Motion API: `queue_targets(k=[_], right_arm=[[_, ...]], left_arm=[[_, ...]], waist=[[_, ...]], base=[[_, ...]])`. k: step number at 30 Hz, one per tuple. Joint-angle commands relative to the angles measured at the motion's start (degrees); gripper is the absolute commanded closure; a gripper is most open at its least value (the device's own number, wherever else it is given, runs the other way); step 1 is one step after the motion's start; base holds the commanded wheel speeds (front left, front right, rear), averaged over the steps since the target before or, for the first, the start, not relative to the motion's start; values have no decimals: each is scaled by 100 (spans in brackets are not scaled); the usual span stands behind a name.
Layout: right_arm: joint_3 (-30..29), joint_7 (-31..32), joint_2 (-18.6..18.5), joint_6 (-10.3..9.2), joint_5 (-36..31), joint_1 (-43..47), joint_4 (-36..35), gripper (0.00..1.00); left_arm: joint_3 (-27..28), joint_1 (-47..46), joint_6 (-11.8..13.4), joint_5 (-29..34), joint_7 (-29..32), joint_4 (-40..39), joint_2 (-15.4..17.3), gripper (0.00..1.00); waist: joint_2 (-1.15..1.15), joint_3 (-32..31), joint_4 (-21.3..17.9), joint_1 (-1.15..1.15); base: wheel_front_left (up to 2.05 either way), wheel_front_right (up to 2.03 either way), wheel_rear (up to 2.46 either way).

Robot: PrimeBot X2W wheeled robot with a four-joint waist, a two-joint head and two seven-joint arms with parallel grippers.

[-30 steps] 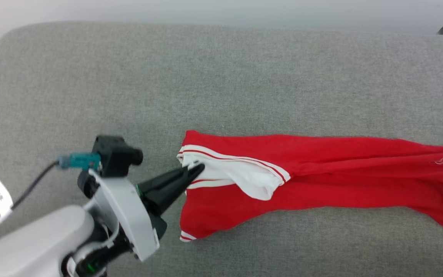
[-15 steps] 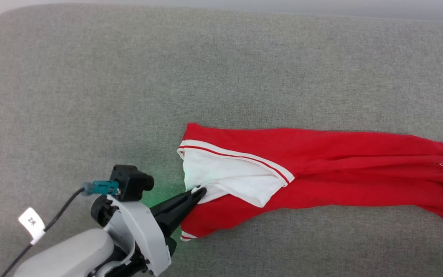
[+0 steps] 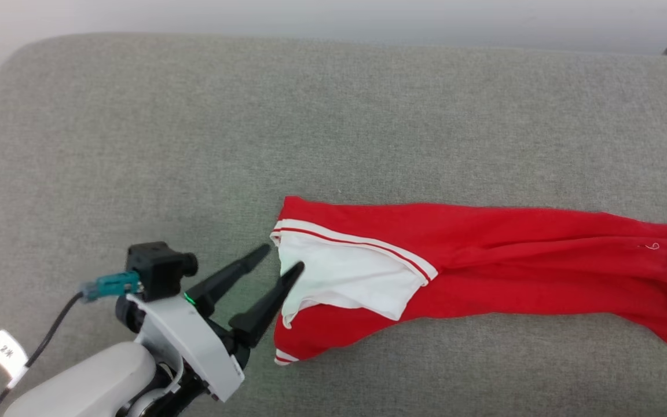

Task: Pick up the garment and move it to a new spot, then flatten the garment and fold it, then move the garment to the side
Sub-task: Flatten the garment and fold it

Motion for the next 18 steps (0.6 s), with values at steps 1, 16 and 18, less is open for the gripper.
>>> queue_targets(k=[1, 16, 18], right_arm=[[-139, 85, -83, 1, 79, 131, -39, 0], [-973, 1426, -363, 0, 364, 562, 559, 0], [-1004, 1547, -263, 1, 286, 604, 668, 0]], left_arm=[[154, 155, 129, 72, -94, -50, -18, 0], [2716, 1978, 639, 1627, -161, 143, -1455, 0], [3134, 2215, 567, 1870, -162, 188, -1760, 0]], waist=[[0, -71, 57, 0], [0, -204, 803, 0], [0, -209, 904, 0]], base=[[0, 0, 0], [0, 0, 0], [0, 0, 0]])
